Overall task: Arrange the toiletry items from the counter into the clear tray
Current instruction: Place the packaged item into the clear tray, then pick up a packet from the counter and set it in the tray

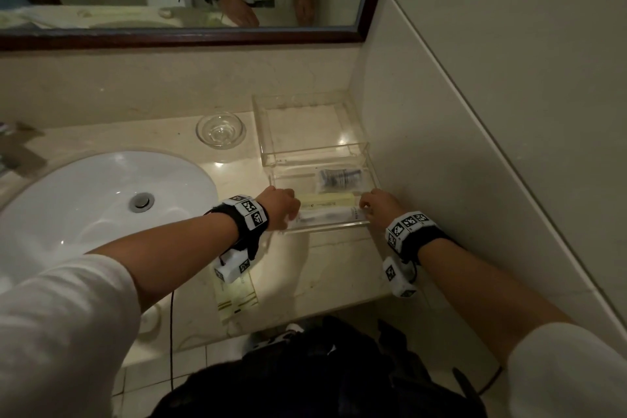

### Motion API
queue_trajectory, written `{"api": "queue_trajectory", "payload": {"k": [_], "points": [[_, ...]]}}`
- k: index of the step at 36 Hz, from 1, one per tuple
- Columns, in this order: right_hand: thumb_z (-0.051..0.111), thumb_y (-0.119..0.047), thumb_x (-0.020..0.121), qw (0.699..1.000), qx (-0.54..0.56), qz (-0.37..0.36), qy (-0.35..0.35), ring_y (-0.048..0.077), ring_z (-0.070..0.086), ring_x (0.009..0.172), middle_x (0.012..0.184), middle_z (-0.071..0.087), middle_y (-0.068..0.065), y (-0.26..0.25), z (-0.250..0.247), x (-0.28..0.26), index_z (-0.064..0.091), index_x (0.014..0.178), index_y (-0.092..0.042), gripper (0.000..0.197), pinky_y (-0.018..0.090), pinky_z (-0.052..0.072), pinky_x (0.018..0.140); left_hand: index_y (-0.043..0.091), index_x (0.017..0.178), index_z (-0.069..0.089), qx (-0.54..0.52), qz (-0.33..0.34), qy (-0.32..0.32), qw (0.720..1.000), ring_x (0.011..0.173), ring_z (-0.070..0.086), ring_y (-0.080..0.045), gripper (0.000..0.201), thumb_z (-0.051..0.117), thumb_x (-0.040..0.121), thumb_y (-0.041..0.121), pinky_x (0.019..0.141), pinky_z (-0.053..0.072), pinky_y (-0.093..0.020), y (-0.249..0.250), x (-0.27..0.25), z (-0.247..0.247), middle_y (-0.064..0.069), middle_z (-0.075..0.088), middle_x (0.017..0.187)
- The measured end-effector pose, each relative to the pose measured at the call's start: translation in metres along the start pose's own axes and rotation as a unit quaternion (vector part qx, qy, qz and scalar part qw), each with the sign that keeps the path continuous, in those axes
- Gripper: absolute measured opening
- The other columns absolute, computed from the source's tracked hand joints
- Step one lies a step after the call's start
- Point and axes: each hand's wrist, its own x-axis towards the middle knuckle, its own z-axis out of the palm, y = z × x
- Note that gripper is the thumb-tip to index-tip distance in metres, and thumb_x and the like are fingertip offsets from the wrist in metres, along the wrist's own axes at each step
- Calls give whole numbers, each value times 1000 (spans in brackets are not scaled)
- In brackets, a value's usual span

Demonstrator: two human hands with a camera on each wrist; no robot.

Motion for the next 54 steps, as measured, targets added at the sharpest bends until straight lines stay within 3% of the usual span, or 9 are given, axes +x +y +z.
{"api": "queue_trajectory", "payload": {"k": [7,13,20,24,28,35,41,46,54], "points": [[58,-7,85,999,23,-20,12,29,56,96,106,58,12,1,2,-1,63,99,-6,15,33,45,82,19,98,64,1,-4,-39,999,98,59,-25,17,58,83,15,78,39,-26,4,2,-5,-4,57,111],[54,-5,88,1000,14,6,4,28,55,100,116,52,10,-2,4,-1,56,110,-8,22,34,45,85,18,98,65,-32,3,-51,998,100,59,-27,19,64,79,14,85,49,-34,2,2,-8,-5,57,112],[57,-16,88,997,-13,35,69,27,54,101,119,48,8,-14,-1,3,52,113,-11,26,35,47,84,12,93,68,-214,15,86,973,95,59,-21,18,70,75,7,82,46,-27,-16,-9,-1,-7,57,106],[58,-17,87,994,-12,-7,112,25,55,102,118,52,8,-33,-8,7,56,110,-11,25,33,46,86,15,95,66,-261,-9,152,953,91,54,-13,22,73,75,10,79,43,-22,-29,-21,2,-5,54,107],[59,-19,86,988,-14,-88,130,24,52,103,113,54,6,-61,-11,11,57,111,-12,27,34,44,88,13,104,63,-275,-62,181,942,97,56,-18,27,72,79,16,80,41,-21,-43,-36,6,-8,52,112],[65,-21,81,960,-38,-231,153,23,56,92,101,60,5,-118,-3,16,61,101,-14,22,35,47,80,8,110,57,-288,-166,151,931,84,51,-17,37,70,82,28,76,39,-24,-71,-68,17,-11,53,112],[72,-18,74,947,-27,-297,121,27,57,83,94,62,8,-158,11,22,64,95,-10,24,36,44,75,12,110,59,-258,-198,94,941,85,46,-16,41,69,81,39,81,42,-28,-88,-101,32,-9,56,108],[74,-29,73,931,-70,-352,71,26,57,82,94,61,6,-186,23,22,63,96,-13,30,37,46,75,14,108,59,-270,-208,65,938,88,47,-15,48,70,77,48,84,42,-27,-92,-126,47,-4,53,105],[66,-59,70,910,-200,-363,-26,25,47,105,110,55,3,-212,41,18,57,109,-16,58,35,32,90,22,101,60,-292,-204,13,934,94,52,-18,53,76,64,56,90,47,-33,-84,-148,68,-1,51,105]]}}
